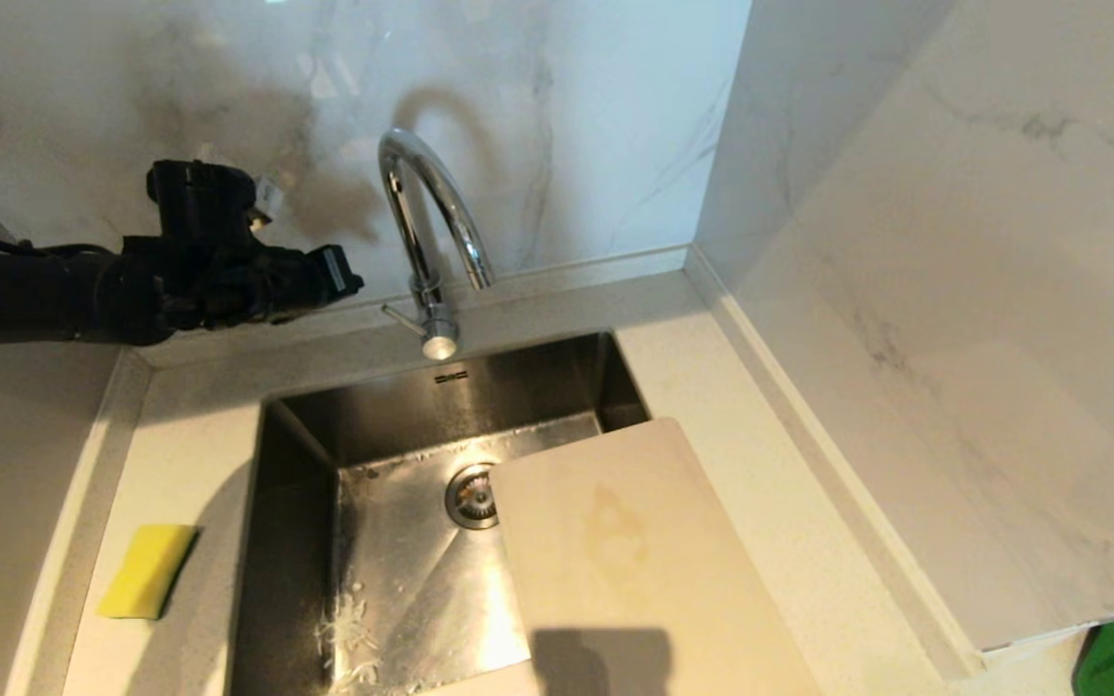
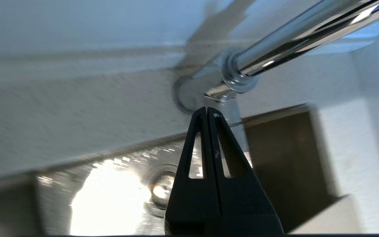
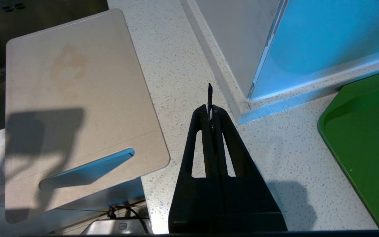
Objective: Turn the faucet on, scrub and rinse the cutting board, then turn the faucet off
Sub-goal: Turn on the tap
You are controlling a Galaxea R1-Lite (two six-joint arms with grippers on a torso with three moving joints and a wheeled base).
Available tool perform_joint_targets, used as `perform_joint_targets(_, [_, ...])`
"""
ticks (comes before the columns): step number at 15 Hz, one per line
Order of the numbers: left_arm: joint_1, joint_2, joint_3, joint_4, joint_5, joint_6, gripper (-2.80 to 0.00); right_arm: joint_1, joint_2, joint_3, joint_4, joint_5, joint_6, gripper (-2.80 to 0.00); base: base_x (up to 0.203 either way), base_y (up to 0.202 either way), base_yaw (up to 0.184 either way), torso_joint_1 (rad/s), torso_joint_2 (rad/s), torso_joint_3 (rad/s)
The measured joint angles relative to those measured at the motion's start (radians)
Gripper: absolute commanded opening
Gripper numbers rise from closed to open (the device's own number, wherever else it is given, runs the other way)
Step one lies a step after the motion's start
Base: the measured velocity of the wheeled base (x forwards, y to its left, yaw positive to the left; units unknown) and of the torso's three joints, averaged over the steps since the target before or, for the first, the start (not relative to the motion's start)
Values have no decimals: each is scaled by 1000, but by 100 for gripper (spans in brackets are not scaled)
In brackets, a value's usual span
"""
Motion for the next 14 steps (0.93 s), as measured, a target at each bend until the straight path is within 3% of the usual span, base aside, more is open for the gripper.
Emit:
perform_joint_targets(5, [-14,29,-15,-7,-26,-108,-280,0,0,0,0,0,0,-280,0,0,0,0,0,0])
perform_joint_targets(14, [-19,46,-17,-8,-34,-159,-280,0,0,0,0,0,0,-280,0,0,0,0,0,0])
